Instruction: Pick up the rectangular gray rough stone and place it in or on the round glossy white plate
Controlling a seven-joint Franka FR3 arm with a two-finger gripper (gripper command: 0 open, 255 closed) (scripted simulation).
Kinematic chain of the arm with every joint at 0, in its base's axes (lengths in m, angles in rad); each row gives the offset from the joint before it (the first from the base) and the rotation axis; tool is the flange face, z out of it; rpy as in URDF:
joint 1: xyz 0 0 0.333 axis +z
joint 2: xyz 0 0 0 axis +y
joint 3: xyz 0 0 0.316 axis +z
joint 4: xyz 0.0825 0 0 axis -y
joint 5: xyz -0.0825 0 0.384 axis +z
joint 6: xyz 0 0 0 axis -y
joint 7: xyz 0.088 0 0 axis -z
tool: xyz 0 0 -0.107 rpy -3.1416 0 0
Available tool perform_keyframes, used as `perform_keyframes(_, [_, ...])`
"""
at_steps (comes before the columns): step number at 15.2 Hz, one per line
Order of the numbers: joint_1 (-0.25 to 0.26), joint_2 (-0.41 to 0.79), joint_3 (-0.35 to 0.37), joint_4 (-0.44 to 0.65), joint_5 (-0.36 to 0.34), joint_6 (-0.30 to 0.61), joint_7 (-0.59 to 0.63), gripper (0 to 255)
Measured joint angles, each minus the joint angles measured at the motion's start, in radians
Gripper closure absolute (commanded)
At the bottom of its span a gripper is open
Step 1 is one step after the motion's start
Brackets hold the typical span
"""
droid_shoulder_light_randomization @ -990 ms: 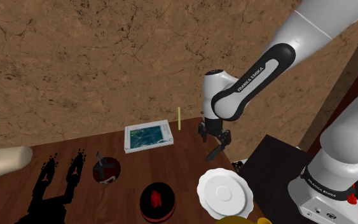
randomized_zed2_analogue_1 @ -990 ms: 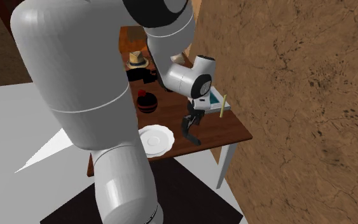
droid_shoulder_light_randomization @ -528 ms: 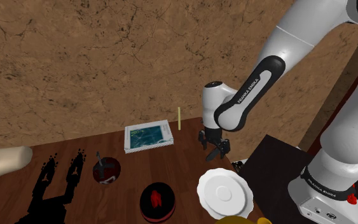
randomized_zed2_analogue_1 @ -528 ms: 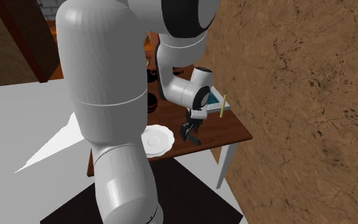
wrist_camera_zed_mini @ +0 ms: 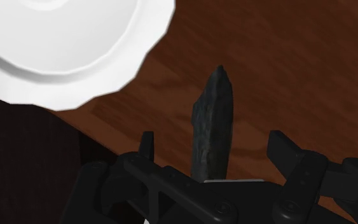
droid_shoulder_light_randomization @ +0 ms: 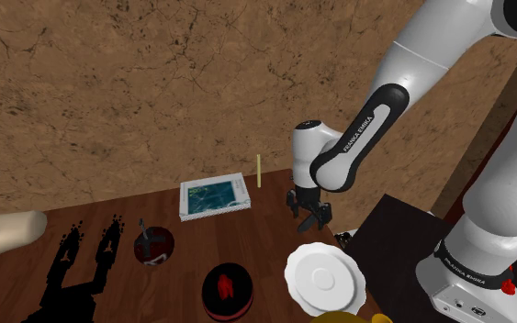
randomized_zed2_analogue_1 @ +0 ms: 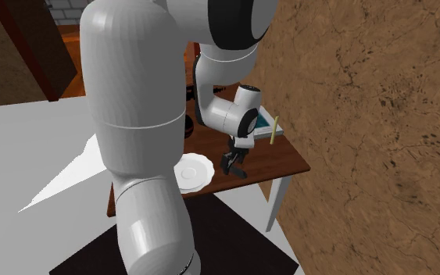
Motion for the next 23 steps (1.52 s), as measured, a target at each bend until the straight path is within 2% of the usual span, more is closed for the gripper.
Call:
perform_keyframes(10, [0.0, 0.0, 0.0, 0.0, 0.0, 0.0, 0.0, 255])
perform_keyframes(17, [-0.02, -0.113, 0.041, -0.003, 0.122, -0.09, -0.085, 255])
perform_keyframes(23, [-0.013, -0.221, 0.049, 0.009, 0.217, -0.193, -0.148, 255])
